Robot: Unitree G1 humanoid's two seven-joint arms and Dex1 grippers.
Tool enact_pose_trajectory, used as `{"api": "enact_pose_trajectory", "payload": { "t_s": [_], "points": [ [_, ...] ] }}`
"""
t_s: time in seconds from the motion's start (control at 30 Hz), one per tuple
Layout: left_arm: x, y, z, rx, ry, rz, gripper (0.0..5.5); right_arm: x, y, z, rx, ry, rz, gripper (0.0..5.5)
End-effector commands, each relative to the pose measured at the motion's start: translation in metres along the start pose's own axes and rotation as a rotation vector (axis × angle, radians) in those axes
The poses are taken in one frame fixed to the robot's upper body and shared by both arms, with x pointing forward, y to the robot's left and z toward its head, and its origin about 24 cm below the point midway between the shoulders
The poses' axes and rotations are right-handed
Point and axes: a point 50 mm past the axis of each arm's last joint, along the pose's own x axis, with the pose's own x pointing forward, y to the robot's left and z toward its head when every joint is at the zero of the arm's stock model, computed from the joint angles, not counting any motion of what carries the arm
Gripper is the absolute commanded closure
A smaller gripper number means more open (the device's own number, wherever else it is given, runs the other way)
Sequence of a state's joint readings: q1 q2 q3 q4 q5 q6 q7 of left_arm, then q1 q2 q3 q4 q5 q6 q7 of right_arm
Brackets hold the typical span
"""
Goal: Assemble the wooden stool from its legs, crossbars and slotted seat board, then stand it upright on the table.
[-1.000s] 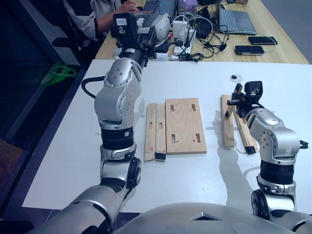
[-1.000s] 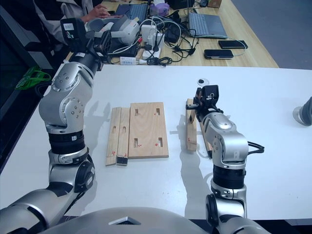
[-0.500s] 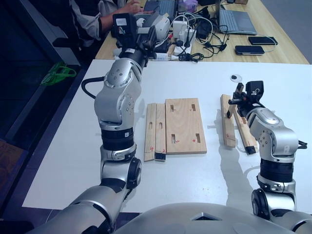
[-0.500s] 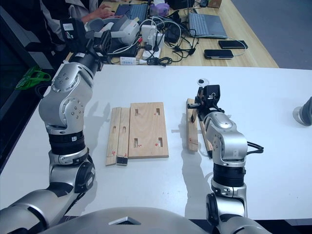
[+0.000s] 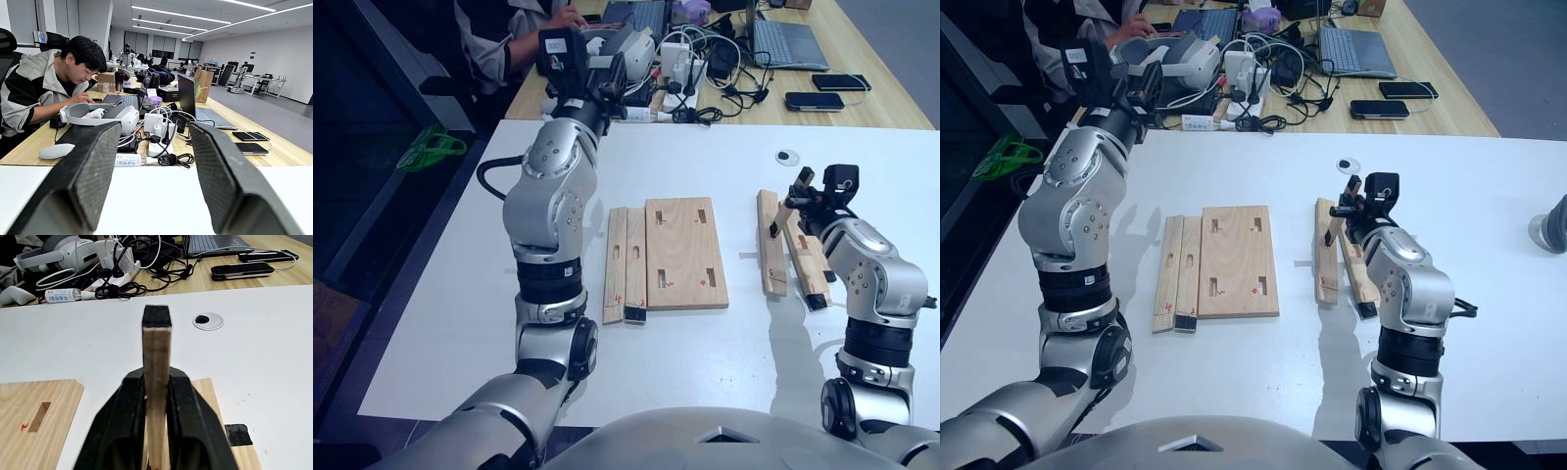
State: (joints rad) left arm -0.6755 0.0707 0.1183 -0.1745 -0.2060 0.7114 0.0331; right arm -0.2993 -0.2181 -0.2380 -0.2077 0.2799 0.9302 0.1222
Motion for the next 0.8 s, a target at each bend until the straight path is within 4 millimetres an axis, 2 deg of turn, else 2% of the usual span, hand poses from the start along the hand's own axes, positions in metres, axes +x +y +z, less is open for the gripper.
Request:
{"api": "enact_pose_trajectory", "payload": {
  "t_s": [0.03, 0.27, 0.47, 0.63, 0.8],
  "points": [
    [0.000, -0.001, 0.001, -0.006, -0.011, 0.000, 2.93, 0.002, 0.001, -0.027, 0.044, 0.162, -0.025, 5.12],
    [0.006, -0.005, 0.008, -0.011, -0.043, -0.013, 2.93, -0.002, -0.005, -0.030, 0.052, 0.176, -0.095, 5.12],
    [0.007, -0.004, 0.008, -0.022, -0.061, -0.002, 2.93, -0.003, -0.018, -0.028, -0.176, 0.069, -0.019, 5.12],
    [0.009, -0.005, 0.009, -0.030, -0.081, -0.001, 2.93, -0.009, -0.039, -0.049, -0.206, 0.020, 0.023, 5.12],
    [0.008, -0.001, 0.010, -0.022, -0.086, 0.008, 2.93, -0.011, -0.050, -0.068, -0.130, 0.037, 0.034, 5.12]
  ]
}}
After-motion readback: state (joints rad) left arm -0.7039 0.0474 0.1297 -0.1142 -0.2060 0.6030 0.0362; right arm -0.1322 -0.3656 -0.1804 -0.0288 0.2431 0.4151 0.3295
